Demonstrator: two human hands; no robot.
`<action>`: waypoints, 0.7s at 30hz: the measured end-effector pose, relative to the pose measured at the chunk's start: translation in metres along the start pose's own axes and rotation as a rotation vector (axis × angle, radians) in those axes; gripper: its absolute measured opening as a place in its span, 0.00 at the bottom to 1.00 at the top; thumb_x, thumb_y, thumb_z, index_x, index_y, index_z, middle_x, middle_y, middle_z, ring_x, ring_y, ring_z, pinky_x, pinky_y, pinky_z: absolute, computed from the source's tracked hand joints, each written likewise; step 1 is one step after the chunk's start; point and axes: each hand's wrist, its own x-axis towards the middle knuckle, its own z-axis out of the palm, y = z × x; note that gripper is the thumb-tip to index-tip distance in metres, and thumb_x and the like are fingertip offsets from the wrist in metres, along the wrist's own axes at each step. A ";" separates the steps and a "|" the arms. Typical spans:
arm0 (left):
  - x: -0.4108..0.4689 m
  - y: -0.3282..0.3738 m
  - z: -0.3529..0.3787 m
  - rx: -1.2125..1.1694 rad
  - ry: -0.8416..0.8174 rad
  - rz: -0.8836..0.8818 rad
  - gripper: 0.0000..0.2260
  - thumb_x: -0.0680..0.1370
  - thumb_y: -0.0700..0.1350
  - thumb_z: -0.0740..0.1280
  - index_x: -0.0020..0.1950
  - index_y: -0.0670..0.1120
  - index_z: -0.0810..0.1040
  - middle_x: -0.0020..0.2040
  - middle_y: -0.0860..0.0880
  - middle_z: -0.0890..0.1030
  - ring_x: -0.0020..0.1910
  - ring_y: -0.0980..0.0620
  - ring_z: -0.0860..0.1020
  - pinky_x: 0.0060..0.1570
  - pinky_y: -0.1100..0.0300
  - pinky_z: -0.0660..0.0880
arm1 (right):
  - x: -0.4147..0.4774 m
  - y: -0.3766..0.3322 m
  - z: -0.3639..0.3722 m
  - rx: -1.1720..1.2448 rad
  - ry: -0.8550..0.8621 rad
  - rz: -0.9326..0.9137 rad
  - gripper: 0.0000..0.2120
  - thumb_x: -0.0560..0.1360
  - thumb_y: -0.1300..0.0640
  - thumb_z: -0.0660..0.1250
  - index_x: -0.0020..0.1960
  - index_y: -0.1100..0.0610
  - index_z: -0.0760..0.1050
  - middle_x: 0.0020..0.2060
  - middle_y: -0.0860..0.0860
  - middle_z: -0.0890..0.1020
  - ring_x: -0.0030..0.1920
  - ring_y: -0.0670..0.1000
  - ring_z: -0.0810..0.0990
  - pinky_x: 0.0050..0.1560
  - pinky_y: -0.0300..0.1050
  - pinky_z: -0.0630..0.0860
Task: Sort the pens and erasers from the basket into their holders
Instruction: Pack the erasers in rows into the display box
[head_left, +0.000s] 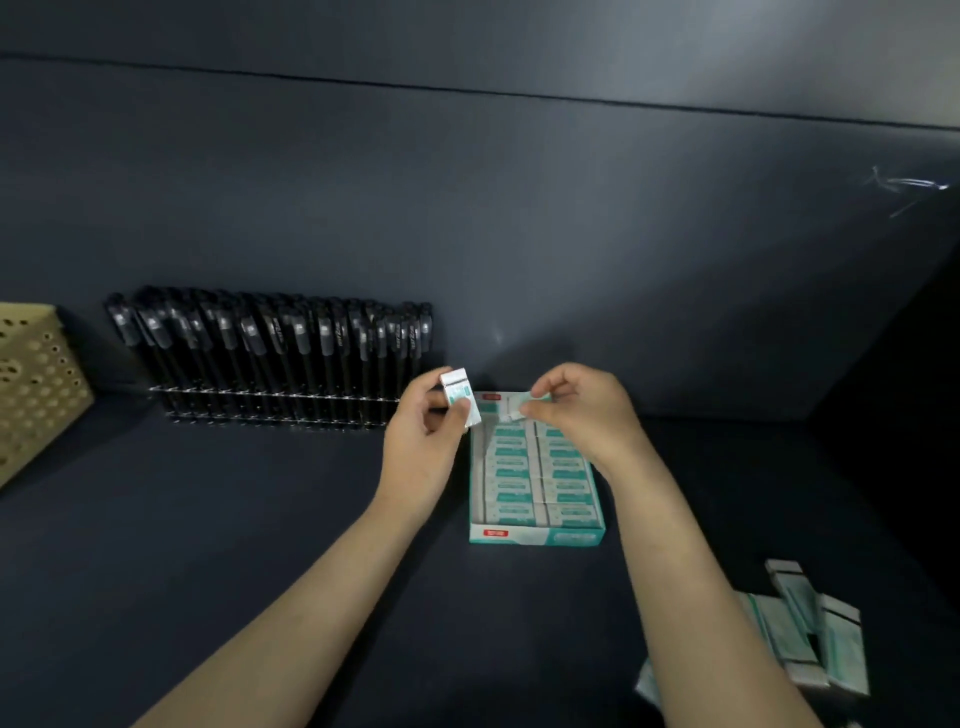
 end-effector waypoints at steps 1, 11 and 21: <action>0.000 -0.004 -0.002 0.017 -0.012 0.012 0.15 0.78 0.40 0.67 0.62 0.54 0.75 0.44 0.55 0.81 0.43 0.52 0.80 0.48 0.54 0.77 | 0.000 0.004 0.003 -0.015 0.004 0.001 0.08 0.68 0.61 0.77 0.40 0.54 0.78 0.41 0.51 0.83 0.46 0.50 0.82 0.44 0.43 0.78; 0.004 -0.013 0.001 -0.018 -0.020 0.027 0.20 0.78 0.41 0.67 0.66 0.58 0.72 0.44 0.55 0.82 0.43 0.54 0.81 0.48 0.60 0.78 | 0.000 0.025 0.009 -0.159 -0.063 -0.066 0.06 0.72 0.59 0.74 0.45 0.51 0.78 0.50 0.45 0.77 0.45 0.38 0.79 0.39 0.25 0.74; 0.003 -0.003 0.005 0.028 0.077 0.103 0.15 0.76 0.42 0.71 0.58 0.56 0.72 0.43 0.59 0.84 0.39 0.61 0.80 0.41 0.73 0.72 | 0.005 0.032 0.025 -0.398 0.048 -0.291 0.09 0.68 0.54 0.78 0.43 0.53 0.79 0.40 0.43 0.76 0.37 0.40 0.76 0.39 0.32 0.72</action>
